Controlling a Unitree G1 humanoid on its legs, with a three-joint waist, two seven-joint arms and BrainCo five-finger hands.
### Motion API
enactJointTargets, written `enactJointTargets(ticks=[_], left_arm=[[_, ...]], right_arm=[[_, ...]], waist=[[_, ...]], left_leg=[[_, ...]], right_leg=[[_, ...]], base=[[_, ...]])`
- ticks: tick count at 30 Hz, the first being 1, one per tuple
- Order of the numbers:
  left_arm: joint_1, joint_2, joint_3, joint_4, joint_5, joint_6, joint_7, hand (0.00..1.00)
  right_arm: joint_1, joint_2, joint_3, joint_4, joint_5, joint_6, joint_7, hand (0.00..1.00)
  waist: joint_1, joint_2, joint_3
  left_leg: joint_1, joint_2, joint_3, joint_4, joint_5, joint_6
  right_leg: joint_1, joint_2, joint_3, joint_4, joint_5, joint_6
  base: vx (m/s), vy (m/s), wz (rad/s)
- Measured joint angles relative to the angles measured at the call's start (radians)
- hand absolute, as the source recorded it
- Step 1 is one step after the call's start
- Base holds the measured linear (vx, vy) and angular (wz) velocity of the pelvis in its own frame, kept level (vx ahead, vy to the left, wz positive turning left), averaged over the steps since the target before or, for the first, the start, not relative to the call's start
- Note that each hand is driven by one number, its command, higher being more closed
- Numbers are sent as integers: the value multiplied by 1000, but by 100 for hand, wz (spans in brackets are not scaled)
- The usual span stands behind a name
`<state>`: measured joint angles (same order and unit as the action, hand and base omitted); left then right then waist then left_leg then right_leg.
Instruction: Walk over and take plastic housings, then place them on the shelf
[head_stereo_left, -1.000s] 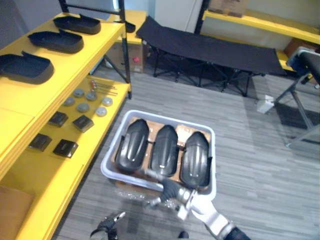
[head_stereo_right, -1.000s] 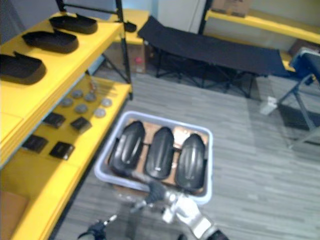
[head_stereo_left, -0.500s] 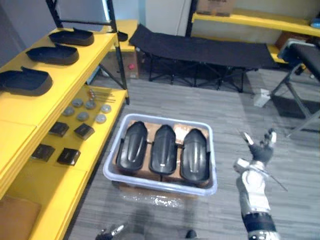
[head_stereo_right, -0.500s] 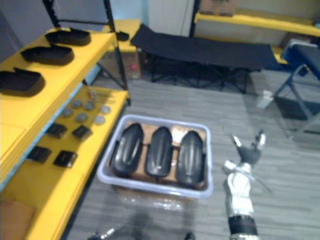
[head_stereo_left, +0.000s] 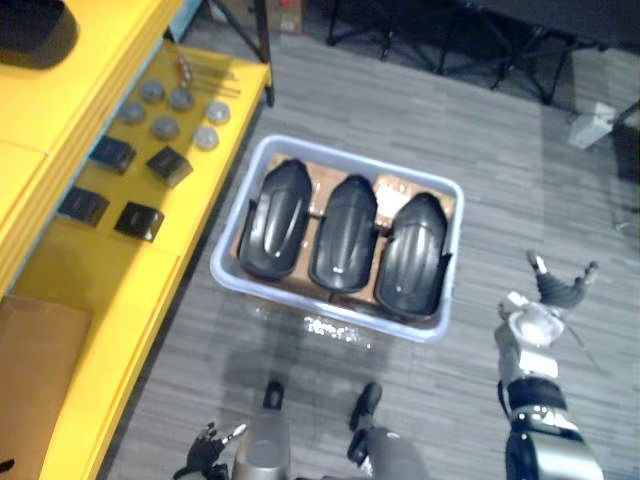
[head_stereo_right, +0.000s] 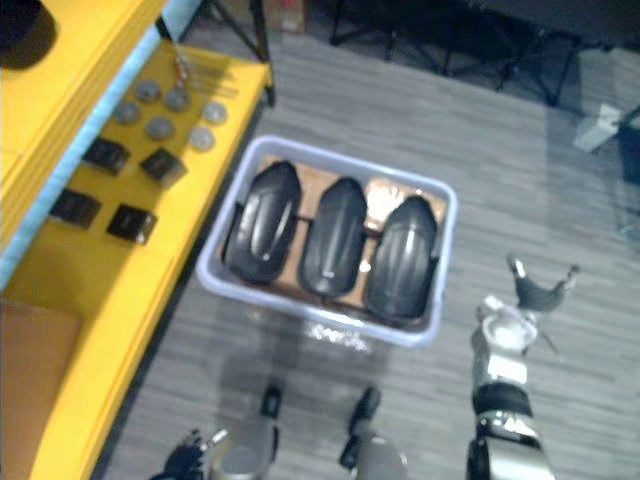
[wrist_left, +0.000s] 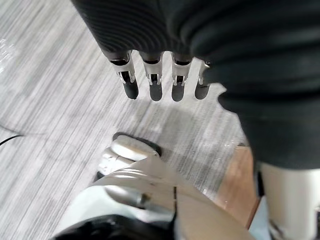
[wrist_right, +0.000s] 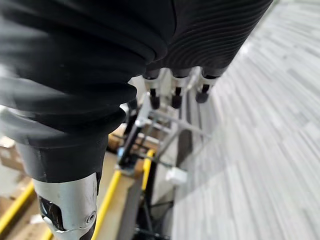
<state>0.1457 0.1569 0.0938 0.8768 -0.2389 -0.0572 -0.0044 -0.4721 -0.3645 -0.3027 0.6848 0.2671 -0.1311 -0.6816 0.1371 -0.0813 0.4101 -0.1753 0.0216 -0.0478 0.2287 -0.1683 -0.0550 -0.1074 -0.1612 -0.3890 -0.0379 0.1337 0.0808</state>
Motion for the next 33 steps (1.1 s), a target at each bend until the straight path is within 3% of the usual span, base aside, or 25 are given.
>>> enactJointTargets(ticks=[4, 11, 17, 24, 33], left_arm=[[-21, 15, -27, -2, -34, 0, -5, 0], [-41, 27, -39, -5, -77, 0, -6, 0], [-59, 28, -56, -5, -78, -1, -10, 0], [-69, 21, -70, -5, -111, -1, -10, 0], [-74, 21, -76, -4, -118, -17, -12, 0]], right_arm=[[-79, -53, 3, 59, 45, 67, 0, 0], [-157, -114, 57, 132, 84, 109, 76, 0], [-159, -127, 118, 164, 82, 113, 168, 0], [-109, -126, 164, 157, 6, 183, 253, 0], [-58, -109, 208, 207, -8, 177, 265, 0]], waist=[[16, -2, 48], [23, -1, 86], [23, 10, 96], [25, 12, 97], [24, 12, 97]], left_leg=[[-37, -11, -10, 47, 0, 0], [-94, -6, -28, 98, -9, 13], [-143, -7, -48, 130, -13, 13], [-172, 5, -54, 131, -14, -1], [-197, 4, -53, 137, -11, -4]], right_leg=[[-11, -13, 1, 17, 0, 0], [-69, -16, 19, 92, -12, -16], [-106, -16, 34, 118, -35, -21], [-145, -10, 40, 151, -54, -23], [-173, -10, 45, 157, -48, -16]], base=[[17, 48, 13], [-25, 29, 8], [-66, -3, 6], [-83, -19, 3], [6, 0, -1]])
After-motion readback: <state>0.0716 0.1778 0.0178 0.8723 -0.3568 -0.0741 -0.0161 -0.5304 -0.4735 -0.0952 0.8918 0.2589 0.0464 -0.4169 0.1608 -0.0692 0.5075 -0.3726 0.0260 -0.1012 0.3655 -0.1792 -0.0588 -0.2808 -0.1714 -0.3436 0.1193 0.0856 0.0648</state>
